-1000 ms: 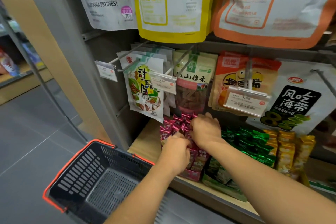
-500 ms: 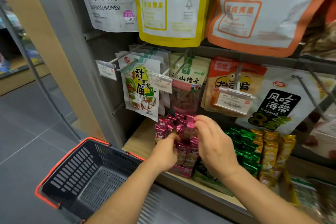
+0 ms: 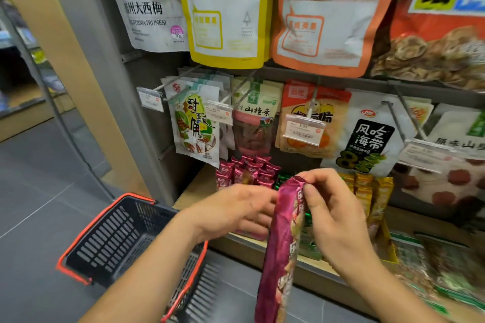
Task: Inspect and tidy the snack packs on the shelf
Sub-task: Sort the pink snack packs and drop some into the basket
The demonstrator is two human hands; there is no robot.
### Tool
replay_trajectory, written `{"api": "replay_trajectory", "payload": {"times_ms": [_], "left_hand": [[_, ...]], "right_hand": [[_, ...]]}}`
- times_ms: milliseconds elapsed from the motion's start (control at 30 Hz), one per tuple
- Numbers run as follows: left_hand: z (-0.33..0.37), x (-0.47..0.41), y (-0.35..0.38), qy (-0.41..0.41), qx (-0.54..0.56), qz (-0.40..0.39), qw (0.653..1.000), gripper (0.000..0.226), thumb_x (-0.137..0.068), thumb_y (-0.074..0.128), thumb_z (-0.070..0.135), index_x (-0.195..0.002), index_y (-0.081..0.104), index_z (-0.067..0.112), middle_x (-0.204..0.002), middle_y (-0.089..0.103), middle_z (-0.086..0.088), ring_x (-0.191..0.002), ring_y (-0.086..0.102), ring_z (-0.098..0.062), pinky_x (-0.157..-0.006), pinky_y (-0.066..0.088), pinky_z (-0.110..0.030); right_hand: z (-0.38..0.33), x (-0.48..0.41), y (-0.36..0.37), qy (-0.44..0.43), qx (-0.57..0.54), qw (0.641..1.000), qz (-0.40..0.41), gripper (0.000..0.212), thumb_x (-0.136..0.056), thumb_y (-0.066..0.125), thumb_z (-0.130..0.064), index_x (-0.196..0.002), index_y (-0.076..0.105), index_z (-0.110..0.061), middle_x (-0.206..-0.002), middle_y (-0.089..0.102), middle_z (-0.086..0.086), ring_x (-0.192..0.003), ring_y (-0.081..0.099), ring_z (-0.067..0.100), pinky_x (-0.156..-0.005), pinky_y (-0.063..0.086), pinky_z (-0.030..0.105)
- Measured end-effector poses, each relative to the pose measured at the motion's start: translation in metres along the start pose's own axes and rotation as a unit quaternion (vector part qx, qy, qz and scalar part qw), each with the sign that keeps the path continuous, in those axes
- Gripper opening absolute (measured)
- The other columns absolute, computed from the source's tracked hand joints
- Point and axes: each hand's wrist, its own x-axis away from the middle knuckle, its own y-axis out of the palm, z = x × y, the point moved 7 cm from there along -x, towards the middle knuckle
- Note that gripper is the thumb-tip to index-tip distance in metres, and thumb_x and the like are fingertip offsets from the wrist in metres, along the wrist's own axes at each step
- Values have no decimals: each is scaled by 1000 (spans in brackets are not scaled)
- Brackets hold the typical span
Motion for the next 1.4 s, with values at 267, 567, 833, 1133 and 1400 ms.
{"api": "replay_trajectory", "payload": {"times_ms": [267,567,833,1133,1400], "left_hand": [[4,3,7,55,17,102,993,58,-63,85,17,-118,65,20,-105,73,-15,-96,70,-30,-81,58,-47],[17,9,-20,109,44,202,972,42,-59,85,23,-98,73,13,-97,72,-11,-88,67,-23,-80,56,-37],[18,12,-31,138,146,222,954,18,-76,70,17,-91,77,11,-90,74,-8,-82,70,-14,-68,55,-22],[21,15,-33,123,76,239,960,19,-76,70,23,-91,74,13,-91,74,-11,-86,71,-18,-71,57,-27],[25,21,-39,94,-23,294,951,13,-84,71,17,-75,79,19,-71,71,-2,-64,66,-11,-57,54,-21]], "right_hand": [[40,21,39,246,-194,941,-125,50,-83,45,-70,-126,48,-46,-120,67,-5,-109,65,17,-97,50,48],[34,32,47,244,-89,943,-207,59,-84,28,-74,-96,62,-28,-67,69,10,-52,63,16,-52,52,27],[32,25,39,199,-11,958,-204,61,-85,27,-77,-84,60,-26,-60,65,0,-48,60,11,-51,51,26],[40,25,25,164,157,959,-170,56,-87,19,-76,-78,50,-29,-66,58,-6,-60,53,8,-59,43,32],[32,27,22,105,317,929,-157,54,-85,16,-75,-100,43,-31,-78,61,-7,-65,59,10,-60,52,38]]}}
